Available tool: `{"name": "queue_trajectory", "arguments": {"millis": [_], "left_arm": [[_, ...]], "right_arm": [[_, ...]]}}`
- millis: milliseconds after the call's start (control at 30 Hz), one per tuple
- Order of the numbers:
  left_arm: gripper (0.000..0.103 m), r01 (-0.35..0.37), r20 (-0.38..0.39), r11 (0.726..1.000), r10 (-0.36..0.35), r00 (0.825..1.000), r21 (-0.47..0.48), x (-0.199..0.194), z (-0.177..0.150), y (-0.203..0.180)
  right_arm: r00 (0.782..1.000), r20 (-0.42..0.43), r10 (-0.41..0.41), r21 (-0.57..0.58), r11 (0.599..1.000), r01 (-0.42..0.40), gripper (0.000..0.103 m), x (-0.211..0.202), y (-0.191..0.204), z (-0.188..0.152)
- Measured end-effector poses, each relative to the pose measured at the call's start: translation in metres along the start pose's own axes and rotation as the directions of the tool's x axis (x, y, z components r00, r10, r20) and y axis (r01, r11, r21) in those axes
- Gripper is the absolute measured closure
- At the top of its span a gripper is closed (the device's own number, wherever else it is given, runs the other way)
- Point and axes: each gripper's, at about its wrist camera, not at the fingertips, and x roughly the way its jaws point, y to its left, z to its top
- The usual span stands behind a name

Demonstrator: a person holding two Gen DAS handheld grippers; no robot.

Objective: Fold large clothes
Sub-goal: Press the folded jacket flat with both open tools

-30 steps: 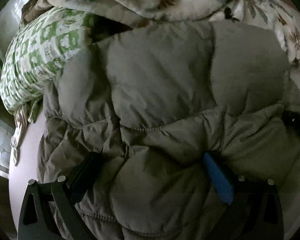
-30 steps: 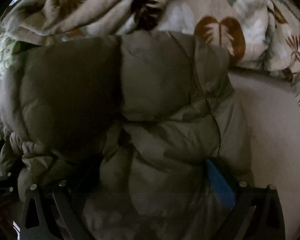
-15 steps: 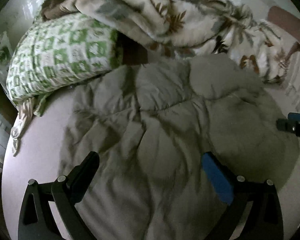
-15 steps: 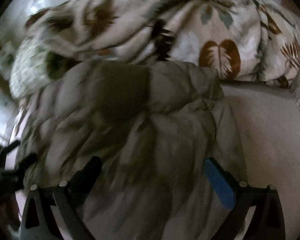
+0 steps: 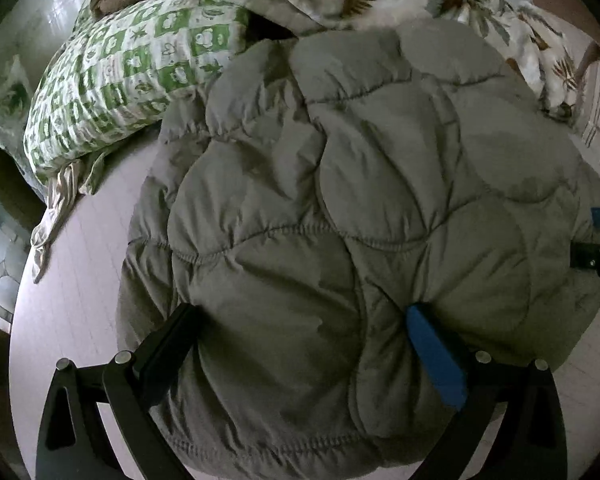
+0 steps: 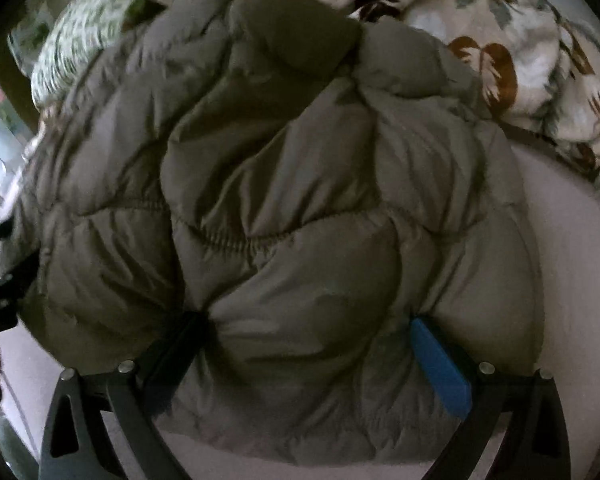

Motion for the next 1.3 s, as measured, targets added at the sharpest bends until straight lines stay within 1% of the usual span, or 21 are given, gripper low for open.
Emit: {"name": "queue_trajectory", "arguments": {"millis": [67, 167, 267, 333, 367, 400, 500, 600, 667, 767, 833, 900, 1033, 1167, 1300], "left_arm": [[0.0, 0.013, -0.003, 1.0, -0.013, 1.0, -0.016, 0.003, -0.001, 0.002], [0.0, 0.014, 0.004, 1.0, -0.014, 1.0, -0.018, 0.004, -0.002, 0.001], [0.0, 0.015, 0.007, 1.0, -0.015, 1.0, -0.022, 0.003, -0.003, 0.001], [0.0, 0.019, 0.009, 0.999, -0.019, 1.0, -0.027, 0.005, -0.001, 0.003], [0.0, 0.021, 0.012, 0.999, -0.02, 1.0, -0.029, 0.004, -0.001, 0.003], [0.0, 0.022, 0.014, 0.999, -0.021, 1.0, -0.03, 0.003, -0.002, 0.003], [0.0, 0.024, 0.02, 0.999, -0.023, 1.0, -0.031, 0.002, -0.002, 0.004], [0.0, 0.018, 0.01, 0.999, -0.018, 1.0, -0.033, 0.001, -0.001, 0.004], [0.0, 0.014, -0.002, 0.999, -0.014, 1.0, -0.036, -0.001, -0.001, 0.004], [0.0, 0.02, -0.01, 0.999, -0.021, 1.0, -0.042, -0.008, 0.0, 0.006], [0.0, 0.02, -0.004, 0.999, -0.02, 1.0, -0.042, -0.015, 0.0, 0.009], [0.0, -0.002, 0.014, 0.999, 0.003, 1.0, -0.032, -0.024, -0.001, 0.011], [0.0, -0.009, 0.031, 1.0, 0.01, 0.999, -0.029, -0.043, -0.003, 0.013], [0.0, -0.007, 0.045, 0.999, 0.009, 0.999, -0.033, -0.062, -0.004, 0.015], [0.0, -0.006, 0.053, 0.999, 0.008, 0.999, -0.043, -0.074, -0.004, 0.025]], "right_arm": [[0.999, -0.003, -0.032, -0.013, 0.999, 0.032, 0.0, 0.004, 0.007, 0.001], [0.999, -0.001, -0.049, -0.022, 0.999, 0.049, 0.0, 0.006, 0.012, 0.001], [0.999, 0.006, -0.046, -0.018, 0.999, 0.046, 0.0, 0.004, 0.017, 0.001], [1.0, 0.01, -0.024, -0.014, 1.0, 0.024, 0.0, 0.003, 0.017, 0.003], [0.999, 0.029, -0.021, -0.016, 1.0, 0.021, 0.0, 0.002, 0.017, 0.0], [0.999, 0.041, -0.022, -0.023, 0.999, 0.023, 0.0, 0.008, 0.005, 0.012], [0.997, 0.074, -0.022, -0.046, 0.999, 0.026, 0.0, 0.004, 0.005, 0.006], [0.996, 0.082, -0.025, -0.06, 0.998, 0.03, 0.0, 0.003, 0.003, 0.005], [0.996, 0.085, -0.042, -0.075, 0.996, 0.049, 0.0, 0.007, 0.005, 0.004], [0.997, 0.064, -0.043, -0.087, 0.995, 0.048, 0.0, 0.003, 0.007, 0.006], [0.998, 0.055, -0.02, -0.073, 0.997, 0.024, 0.0, -0.005, 0.002, 0.007], [0.998, 0.065, -0.013, -0.045, 0.999, 0.016, 0.0, -0.016, -0.005, 0.008], [0.993, 0.105, -0.044, -0.024, 0.999, 0.046, 0.0, -0.04, -0.016, 0.005], [0.993, 0.106, -0.045, -0.006, 0.999, 0.046, 0.0, -0.06, -0.026, 0.002], [0.993, 0.107, -0.057, 0.023, 0.998, 0.055, 0.0, -0.082, -0.044, -0.003]]}}
